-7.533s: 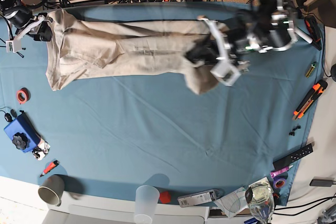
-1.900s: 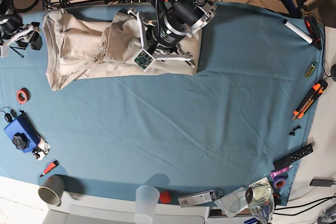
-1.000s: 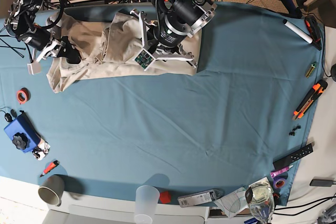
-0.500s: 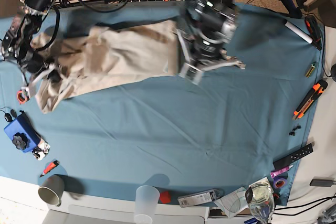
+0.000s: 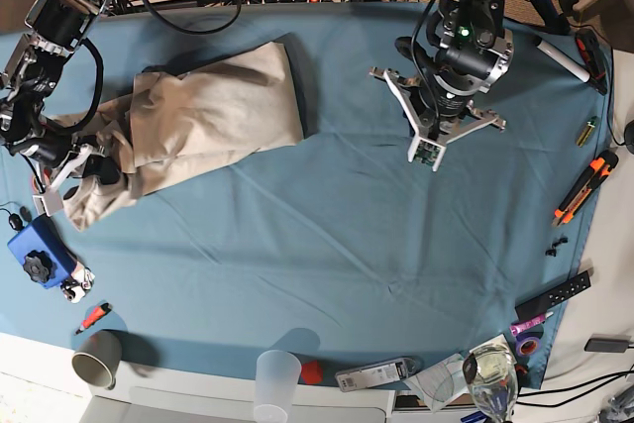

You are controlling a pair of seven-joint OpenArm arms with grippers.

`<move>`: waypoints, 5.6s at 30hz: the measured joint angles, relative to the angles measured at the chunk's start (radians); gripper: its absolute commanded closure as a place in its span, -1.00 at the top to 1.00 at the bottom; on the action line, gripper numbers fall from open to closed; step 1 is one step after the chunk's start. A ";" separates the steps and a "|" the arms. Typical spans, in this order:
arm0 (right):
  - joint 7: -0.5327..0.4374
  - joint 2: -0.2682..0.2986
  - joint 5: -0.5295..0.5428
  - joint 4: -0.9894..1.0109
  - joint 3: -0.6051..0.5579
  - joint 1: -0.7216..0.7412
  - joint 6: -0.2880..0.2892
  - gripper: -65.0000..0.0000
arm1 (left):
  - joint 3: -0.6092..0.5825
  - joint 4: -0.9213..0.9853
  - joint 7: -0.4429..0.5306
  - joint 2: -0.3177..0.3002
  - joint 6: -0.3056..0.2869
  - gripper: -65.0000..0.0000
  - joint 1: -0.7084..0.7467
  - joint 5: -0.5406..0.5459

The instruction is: Fold the T-shirt properly

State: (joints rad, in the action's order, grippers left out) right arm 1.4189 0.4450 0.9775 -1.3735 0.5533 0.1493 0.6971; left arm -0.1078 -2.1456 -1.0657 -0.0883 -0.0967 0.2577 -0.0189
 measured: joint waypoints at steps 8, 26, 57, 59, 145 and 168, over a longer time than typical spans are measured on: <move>-0.001 -0.011 0.221 -0.149 -0.005 -0.138 -0.003 -1.00 | 0.000 0.000 0.016 0.000 0.000 -1.00 0.004 -0.002; -0.002 -0.007 0.309 -0.412 -0.117 -0.280 0.000 -1.00 | 0.001 -0.022 0.015 0.000 0.079 -1.00 0.052 0.005; -0.002 -0.112 0.384 -0.415 -0.305 -0.282 -0.001 -0.55 | 0.001 -0.089 0.057 0.000 0.100 -1.00 0.108 -0.013; -0.003 -0.086 0.473 -0.427 -0.305 -0.283 -0.001 -0.55 | 0.001 -0.089 0.060 0.000 0.100 -1.00 0.112 -0.013; -0.003 -0.115 0.135 -0.355 0.022 -0.216 0.000 -0.56 | 0.000 -0.089 0.057 0.005 -0.012 -1.00 0.148 0.176; -0.004 -0.085 0.135 -0.439 0.219 -0.533 -0.024 -1.00 | 0.000 -0.098 -0.050 0.005 0.055 -1.00 0.224 -0.071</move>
State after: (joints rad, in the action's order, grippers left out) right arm 1.4147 0.3599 1.1122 -1.8122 0.7719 -0.3832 0.6731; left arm -0.1078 -2.2433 -1.1156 -0.0834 -0.0414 0.4816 -0.0898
